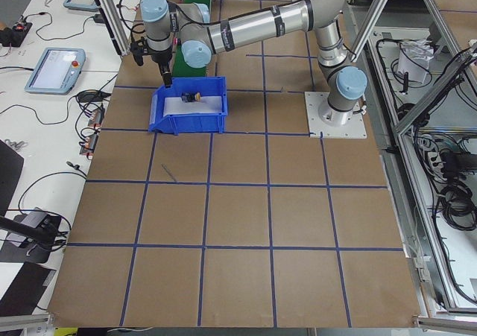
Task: Transport two buttons from left to right
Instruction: 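Grasp the yellow-capped button with left gripper while right gripper grasps red button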
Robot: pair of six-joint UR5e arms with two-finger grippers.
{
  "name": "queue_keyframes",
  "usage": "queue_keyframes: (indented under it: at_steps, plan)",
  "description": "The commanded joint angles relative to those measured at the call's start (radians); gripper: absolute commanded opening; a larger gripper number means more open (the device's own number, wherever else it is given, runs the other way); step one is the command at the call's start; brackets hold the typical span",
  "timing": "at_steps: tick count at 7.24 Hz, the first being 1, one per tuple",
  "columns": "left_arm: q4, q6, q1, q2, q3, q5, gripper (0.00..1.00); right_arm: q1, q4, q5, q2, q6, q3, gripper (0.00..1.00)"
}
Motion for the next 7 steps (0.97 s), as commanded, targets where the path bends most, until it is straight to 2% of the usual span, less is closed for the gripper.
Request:
queue_keyframes:
  at_steps: [1,4,7]
  plan:
    - [0.005,-0.143,-0.004,0.001,-0.005,-0.005,1.0,-0.014,0.0,-0.003,0.068,0.0,-0.068,1.0]
    - [0.005,-0.5,-0.003,0.008,-0.067,0.0,1.0,-0.003,-0.006,0.004,0.115,0.031,-0.102,1.0]
    - [0.002,-0.713,-0.011,0.031,-0.146,0.004,0.98,0.001,-0.056,0.004,0.148,0.03,-0.1,1.0]
